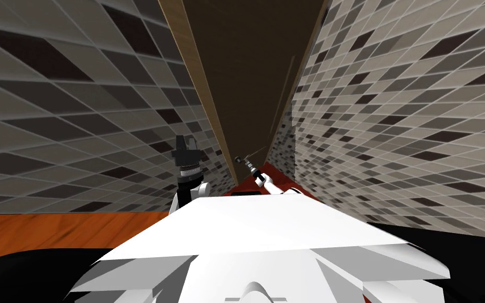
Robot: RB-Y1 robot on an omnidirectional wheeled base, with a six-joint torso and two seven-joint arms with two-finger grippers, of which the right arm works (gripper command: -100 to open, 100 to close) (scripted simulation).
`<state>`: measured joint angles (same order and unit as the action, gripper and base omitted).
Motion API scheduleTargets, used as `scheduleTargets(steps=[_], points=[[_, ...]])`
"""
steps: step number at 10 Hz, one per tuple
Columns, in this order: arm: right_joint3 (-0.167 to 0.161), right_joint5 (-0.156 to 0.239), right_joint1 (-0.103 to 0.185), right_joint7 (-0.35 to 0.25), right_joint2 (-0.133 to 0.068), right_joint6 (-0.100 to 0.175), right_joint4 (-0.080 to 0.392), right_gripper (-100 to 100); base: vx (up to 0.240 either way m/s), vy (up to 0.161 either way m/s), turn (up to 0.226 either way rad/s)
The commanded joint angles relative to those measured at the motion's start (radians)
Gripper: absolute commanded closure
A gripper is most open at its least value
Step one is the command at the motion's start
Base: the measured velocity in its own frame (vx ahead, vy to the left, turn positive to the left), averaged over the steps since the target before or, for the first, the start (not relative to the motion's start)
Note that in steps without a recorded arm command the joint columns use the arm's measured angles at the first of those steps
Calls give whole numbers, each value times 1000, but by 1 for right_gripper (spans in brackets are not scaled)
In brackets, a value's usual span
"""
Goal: Push the door open
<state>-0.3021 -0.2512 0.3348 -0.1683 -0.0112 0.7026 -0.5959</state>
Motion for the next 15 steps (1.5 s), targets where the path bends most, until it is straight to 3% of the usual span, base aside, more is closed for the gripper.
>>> scheduleTargets(steps=[1,2,3,4,9,10,15], points=[[2,2,-2,1,19,-4,-4,-100,160,109,33],[4,4,-2,3,40,-4,-4,-100,167,103,31],[5,4,3,5,31,2,7,-100,76,47,3],[5,4,3,5,31,2,7,100,-11,-5,-5],[5,4,3,5,31,2,7,100,-13,-10,1],[6,19,0,11,13,-2,6,100,-28,-85,206],[8,84,-6,41,-38,-8,-5,100,-78,-200,289]])
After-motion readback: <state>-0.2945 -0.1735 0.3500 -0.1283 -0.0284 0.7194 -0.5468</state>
